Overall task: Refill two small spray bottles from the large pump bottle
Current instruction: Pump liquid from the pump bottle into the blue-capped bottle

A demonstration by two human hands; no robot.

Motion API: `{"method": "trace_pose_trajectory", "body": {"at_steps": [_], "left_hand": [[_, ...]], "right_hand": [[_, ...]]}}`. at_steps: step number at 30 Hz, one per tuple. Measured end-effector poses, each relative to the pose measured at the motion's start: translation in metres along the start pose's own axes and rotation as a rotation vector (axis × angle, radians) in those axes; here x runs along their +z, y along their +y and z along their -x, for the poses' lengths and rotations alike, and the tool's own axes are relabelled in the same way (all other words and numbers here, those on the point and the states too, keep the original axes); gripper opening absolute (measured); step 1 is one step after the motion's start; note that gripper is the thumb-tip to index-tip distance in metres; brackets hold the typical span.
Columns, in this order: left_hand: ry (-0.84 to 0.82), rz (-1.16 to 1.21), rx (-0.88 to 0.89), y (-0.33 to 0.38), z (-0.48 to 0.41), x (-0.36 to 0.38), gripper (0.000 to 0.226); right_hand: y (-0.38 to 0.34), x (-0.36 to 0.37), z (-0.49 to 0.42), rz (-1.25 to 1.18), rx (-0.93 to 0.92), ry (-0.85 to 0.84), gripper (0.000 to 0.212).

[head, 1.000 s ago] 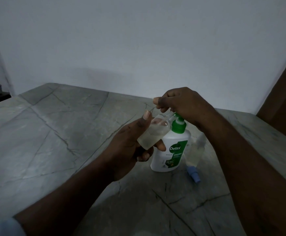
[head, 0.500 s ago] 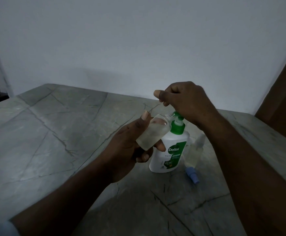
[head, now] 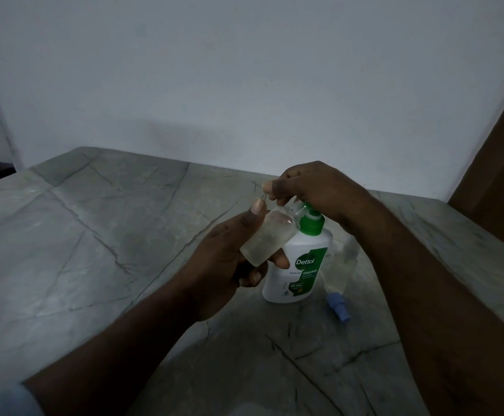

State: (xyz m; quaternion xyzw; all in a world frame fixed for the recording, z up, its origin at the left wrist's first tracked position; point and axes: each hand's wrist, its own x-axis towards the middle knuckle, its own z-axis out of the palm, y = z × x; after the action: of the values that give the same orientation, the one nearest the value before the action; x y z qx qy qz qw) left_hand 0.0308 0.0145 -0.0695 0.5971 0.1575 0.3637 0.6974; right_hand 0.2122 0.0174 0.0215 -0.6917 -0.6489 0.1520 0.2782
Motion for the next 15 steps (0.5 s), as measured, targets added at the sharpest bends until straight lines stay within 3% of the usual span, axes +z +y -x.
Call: {"method": "trace_pose_trajectory", "body": {"at_steps": [6,12,15], "left_hand": [[-0.003,-0.009,-0.002,-0.0001,-0.0014,0.0005,0.068],[-0.028,0.012,0.032,0.0033,-0.0005,0.0019,0.068],[-0.039,-0.001,0.031,0.0046,-0.0004,0.0031,0.063]], "right_hand": [[0.0023,-0.0003,-0.0005,0.002,-0.011,0.034,0.036],[0.0036,-0.0082,0.005,-0.044,-0.111,0.291,0.038],[0.0007,-0.009,0.0059,-0.035,-0.114,0.285,0.035]]}}
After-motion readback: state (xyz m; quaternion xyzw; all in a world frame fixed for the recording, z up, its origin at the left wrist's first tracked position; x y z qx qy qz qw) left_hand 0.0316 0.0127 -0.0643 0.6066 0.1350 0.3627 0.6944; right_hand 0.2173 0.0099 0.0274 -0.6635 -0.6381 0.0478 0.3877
